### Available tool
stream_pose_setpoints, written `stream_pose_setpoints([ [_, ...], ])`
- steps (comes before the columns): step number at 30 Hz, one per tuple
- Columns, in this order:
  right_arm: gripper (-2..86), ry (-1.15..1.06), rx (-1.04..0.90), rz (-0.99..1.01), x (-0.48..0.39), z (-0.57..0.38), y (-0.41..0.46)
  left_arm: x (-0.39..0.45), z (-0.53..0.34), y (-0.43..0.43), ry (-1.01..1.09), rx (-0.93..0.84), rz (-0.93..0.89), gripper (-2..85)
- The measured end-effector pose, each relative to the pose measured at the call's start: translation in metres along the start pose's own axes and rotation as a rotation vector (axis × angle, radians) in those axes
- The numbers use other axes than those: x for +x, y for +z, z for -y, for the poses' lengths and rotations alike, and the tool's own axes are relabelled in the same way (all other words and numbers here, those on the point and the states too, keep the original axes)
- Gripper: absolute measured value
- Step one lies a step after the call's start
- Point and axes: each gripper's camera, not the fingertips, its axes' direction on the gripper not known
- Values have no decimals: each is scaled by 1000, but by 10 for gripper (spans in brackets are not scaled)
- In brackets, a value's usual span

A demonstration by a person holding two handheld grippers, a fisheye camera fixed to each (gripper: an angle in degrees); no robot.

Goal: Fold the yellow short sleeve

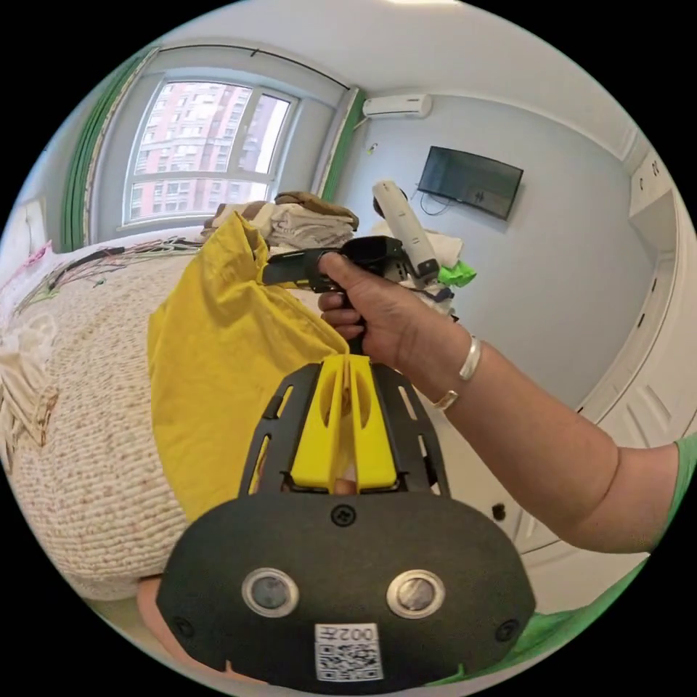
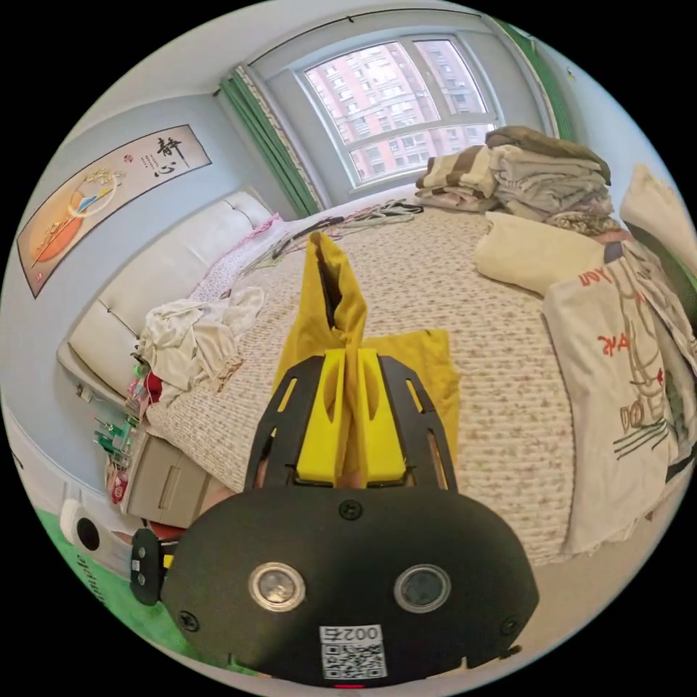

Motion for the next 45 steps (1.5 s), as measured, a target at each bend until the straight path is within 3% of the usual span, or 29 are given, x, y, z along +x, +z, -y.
stream_pose_setpoints([
  [3, 58, 32, -38, -216, 30, -22, -2, 16, -8, 43, 3, -125, 4, -11],
  [5, 64, 38, 26, -252, 38, -39, -18, 18, -16, 46, 9, -147, 23, -11],
  [8, 77, 34, 107, -272, 31, -64, -45, 10, -27, 17, 19, -59, 1, -10],
  [14, 71, -208, 237, -209, -65, -123, -78, -40, -57, -72, -12, 130, 10, 16],
  [17, 91, -306, 211, -348, -100, -145, -63, -65, -71, -91, -55, 142, 23, 48],
  [19, 100, -302, 104, -602, -98, -157, -25, -87, -80, -88, -147, 101, 90, 61],
  [20, 102, -284, 62, -636, -92, -159, -15, -103, -86, -80, -205, 52, 117, 69],
  [24, 98, -164, 81, -502, -78, -168, -31, -145, -101, -54, -359, -99, 105, 78],
  [28, 78, -116, 180, -547, -90, -169, -57, -158, -98, -50, -401, -95, -6, 51],
  [35, 65, -120, 172, -517, -116, -153, -67, -175, -72, -75, -437, -99, -71, -1],
  [40, 111, -202, 209, -363, -174, -89, -69, -152, -58, -96, -356, -97, -108, -11],
  [45, 130, -308, 44, -265, -233, -18, -6, -122, -56, -92, -274, -120, -20, -12],
])
